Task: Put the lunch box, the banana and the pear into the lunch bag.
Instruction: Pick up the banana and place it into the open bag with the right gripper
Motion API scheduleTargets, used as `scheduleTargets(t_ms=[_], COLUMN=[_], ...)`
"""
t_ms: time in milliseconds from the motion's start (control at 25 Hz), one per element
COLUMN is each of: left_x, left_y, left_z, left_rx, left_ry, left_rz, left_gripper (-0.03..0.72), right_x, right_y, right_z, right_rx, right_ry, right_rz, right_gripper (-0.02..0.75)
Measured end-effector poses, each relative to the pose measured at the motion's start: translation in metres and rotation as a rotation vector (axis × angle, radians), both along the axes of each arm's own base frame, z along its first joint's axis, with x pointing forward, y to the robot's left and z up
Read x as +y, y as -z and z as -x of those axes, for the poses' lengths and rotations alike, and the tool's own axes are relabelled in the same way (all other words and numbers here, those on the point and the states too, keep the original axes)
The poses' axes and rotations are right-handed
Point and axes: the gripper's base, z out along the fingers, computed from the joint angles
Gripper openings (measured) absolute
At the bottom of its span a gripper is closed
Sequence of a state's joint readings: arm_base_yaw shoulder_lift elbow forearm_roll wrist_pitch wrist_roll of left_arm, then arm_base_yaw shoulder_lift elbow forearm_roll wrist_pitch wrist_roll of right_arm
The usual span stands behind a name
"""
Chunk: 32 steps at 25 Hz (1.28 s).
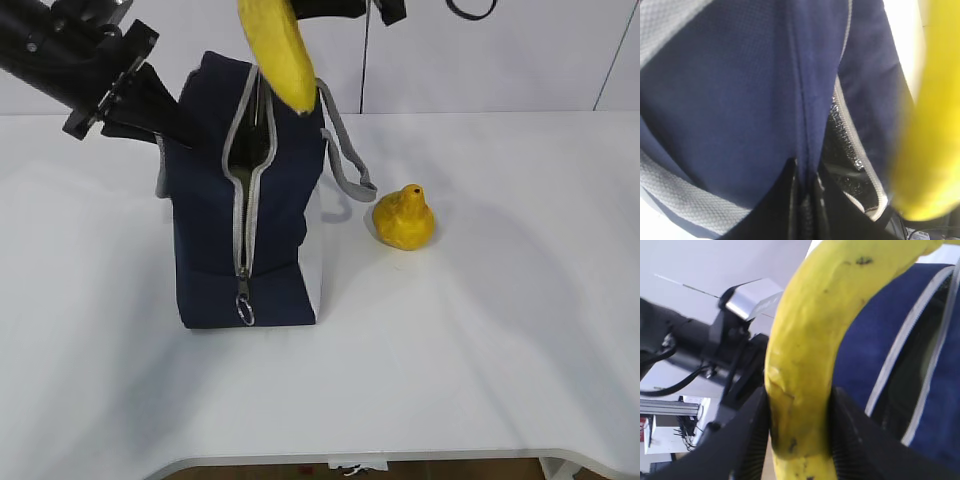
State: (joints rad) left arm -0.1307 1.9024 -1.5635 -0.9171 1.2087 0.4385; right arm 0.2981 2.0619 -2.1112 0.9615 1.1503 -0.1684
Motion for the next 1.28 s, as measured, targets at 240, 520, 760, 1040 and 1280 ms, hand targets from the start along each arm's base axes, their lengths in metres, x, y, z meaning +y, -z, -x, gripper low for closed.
scheduleTargets(t_ms=[240, 520, 760, 1040, 1280], left_x=[0.000, -0.001, -0.001, -0.002, -0.002], left_y=[-0.001, 0.000, -0.001, -0.002, -0.002], left_z=[0.000, -0.001, -0.001, -0.001, -0.001], left_rx=[0.001, 0.002, 0.001, 0.004, 0.004], left_ry=[-0.002, -0.005, -0.008, -0.014, -0.014], left_rz=[0.009, 0.011, 0.017, 0.040, 0.040], left_gripper=[0.006, 0.006, 0.006, 0.006, 0.006], right_x=[0.031, 0.036, 0.026, 0.025, 0.022], right_y=[0.031, 0.069, 0.083, 0.088, 0.084], right_z=[-0.005, -0.019, -0.024, -0.026, -0.025], right_rx=[0.012, -0.002, -0.030, -0.038, -0.053], right_ry=[-0.057, -0.055, -0.027, -0.019, -0.042], right_rz=[0.015, 0.136, 0.305, 0.351, 0.402], right_gripper=[0.291, 0.291, 0.291, 0.336, 0.527])
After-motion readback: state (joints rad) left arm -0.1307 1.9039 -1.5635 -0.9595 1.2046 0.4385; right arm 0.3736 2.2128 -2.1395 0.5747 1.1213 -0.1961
